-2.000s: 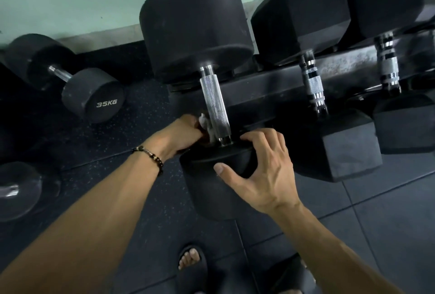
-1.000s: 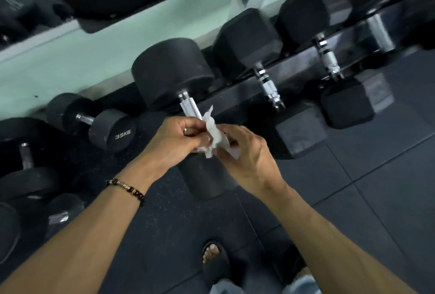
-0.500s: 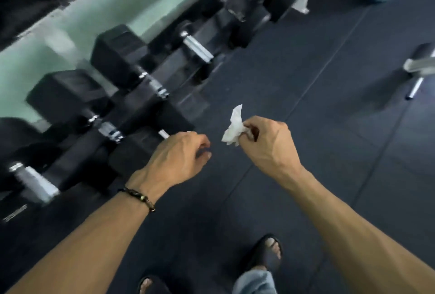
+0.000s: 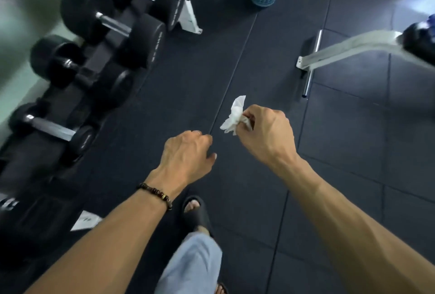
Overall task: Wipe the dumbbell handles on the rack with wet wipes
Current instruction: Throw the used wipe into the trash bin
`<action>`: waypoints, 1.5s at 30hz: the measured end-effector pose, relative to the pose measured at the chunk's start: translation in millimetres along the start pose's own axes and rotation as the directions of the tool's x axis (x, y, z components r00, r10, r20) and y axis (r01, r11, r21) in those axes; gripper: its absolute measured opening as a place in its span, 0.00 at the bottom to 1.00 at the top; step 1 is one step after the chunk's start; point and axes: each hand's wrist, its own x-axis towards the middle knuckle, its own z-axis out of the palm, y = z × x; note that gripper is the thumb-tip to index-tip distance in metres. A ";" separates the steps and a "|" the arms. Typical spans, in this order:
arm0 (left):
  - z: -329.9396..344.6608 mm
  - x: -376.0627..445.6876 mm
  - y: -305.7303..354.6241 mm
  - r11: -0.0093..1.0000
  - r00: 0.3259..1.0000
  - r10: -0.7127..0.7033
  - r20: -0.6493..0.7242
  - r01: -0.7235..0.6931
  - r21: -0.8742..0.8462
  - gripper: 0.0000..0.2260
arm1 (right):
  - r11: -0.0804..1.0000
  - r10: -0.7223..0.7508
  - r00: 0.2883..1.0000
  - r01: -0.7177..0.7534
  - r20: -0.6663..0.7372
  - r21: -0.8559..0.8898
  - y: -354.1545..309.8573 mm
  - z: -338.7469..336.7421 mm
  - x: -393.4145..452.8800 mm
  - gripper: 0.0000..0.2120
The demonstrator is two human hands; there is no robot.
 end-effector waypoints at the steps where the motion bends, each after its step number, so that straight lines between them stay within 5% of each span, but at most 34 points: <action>1: -4.9 25.1 5.0 1.000 1.000 0.014 -0.014 -0.014 -0.005 0.15 | 1.000 -0.002 1.000 0.002 -0.010 -0.007 7.7 -6.6 23.2 0.06; 18: -144.3 466.8 81.6 0.998 0.998 0.061 -0.009 -0.060 0.037 0.16 | 0.997 0.059 0.991 -0.066 -0.122 -0.051 107.7 -129.7 473.4 0.06; 29: -222.2 766.3 141.0 1.000 0.999 -0.017 0.031 0.017 -0.003 0.15 | 0.993 0.045 0.998 -0.048 -0.038 -0.104 181.0 -212.9 773.6 0.08; 38: -262.1 1058.4 116.4 0.996 0.996 0.085 -0.029 -0.086 -0.011 0.16 | 0.990 0.072 0.995 -0.080 -0.076 -0.115 221.1 -203.7 1046.4 0.08; 45: -250.4 1201.5 96.6 0.994 0.995 0.097 -0.014 -0.097 0.051 0.15 | 0.987 0.076 0.997 -0.073 0.021 -0.140 266.7 -154.3 1211.5 0.09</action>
